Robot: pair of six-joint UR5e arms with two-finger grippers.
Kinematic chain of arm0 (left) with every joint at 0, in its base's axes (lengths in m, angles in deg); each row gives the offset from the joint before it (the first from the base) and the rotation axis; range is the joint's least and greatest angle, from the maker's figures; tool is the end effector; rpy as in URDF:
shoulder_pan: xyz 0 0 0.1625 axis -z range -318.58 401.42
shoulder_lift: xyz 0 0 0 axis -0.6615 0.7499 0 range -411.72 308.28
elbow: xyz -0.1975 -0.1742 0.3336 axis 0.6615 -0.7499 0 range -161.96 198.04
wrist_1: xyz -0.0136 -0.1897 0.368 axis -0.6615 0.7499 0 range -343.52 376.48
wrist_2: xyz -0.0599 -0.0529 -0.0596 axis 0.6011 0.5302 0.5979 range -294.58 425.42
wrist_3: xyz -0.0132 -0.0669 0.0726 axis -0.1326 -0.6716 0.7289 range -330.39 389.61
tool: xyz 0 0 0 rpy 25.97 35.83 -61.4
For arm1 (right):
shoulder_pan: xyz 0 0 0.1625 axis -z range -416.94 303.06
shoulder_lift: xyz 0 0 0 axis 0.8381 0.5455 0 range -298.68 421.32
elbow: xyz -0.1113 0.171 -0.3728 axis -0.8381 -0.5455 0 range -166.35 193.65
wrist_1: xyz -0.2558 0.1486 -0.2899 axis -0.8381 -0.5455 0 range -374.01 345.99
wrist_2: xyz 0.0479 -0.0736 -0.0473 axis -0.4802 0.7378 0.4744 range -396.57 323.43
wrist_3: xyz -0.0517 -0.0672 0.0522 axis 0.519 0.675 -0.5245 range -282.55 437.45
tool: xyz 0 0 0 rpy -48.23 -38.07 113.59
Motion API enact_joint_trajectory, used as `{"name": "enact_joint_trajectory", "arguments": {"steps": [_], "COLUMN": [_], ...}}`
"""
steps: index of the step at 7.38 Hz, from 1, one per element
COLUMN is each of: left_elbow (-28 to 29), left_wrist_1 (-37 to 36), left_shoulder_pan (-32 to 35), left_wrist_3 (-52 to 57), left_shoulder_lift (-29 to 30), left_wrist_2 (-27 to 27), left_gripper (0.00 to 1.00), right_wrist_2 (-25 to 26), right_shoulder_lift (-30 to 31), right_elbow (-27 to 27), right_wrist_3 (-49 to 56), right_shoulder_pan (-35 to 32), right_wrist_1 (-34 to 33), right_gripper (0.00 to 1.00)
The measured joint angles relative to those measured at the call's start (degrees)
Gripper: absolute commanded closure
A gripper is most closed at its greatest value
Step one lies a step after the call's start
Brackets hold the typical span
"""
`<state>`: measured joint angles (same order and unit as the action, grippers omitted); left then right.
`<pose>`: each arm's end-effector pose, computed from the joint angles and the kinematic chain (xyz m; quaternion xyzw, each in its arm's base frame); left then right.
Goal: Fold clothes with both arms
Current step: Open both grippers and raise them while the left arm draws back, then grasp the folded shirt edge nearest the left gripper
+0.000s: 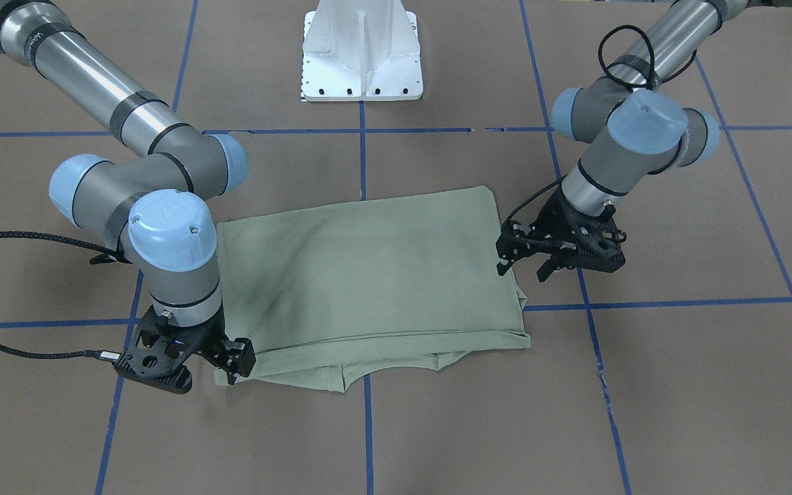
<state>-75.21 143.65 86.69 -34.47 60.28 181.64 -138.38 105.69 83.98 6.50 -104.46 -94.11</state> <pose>0.3864 -0.5170 0.3423 0.1360 0.5233 -0.0242 0.8409 -0.4531 -0.6620 0.3086 0.0861 -0.3097 0.2020 0.9251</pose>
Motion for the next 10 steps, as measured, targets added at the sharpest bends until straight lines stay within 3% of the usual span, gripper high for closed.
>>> {"name": "enact_joint_trajectory", "arguments": {"steps": [2,4,6,8,9,10], "left_elbow": [-7.73,-7.88,-6.88,-6.73,-6.77,-6.81], "left_wrist_1": [0.30,0.95,1.20,1.24,1.24,1.24], "left_shoulder_pan": [-5.54,-12.86,-14.88,-16.11,-16.60,-16.92], "left_wrist_3": [-3.56,-8.54,-10.05,-11.44,-12.11,-12.40], "left_shoulder_lift": [-6.87,-8.65,-8.68,-8.39,-8.22,-8.18], "left_wrist_2": [-2.34,-9.28,-11.73,-12.06,-12.05,-12.04], "left_gripper": [0.05,0.14,0.24,0.90,1.00,1.00], "right_wrist_2": [-0.11,-0.14,-0.14,-0.15,-0.15,-0.15], "right_shoulder_lift": [0.04,0.17,0.40,0.54,0.56,0.56], "right_elbow": [0.11,0.15,0.15,0.15,0.15,0.18], "right_wrist_3": [0.10,0.17,0.19,0.20,0.20,0.20], "right_shoulder_pan": [-0.03,-0.03,-0.03,-0.03,-0.03,-0.03], "right_wrist_1": [0.08,0.42,1.16,1.33,1.34,1.35], "right_gripper": [0.00,0.00,0.00,0.00,0.00,0.00]}}
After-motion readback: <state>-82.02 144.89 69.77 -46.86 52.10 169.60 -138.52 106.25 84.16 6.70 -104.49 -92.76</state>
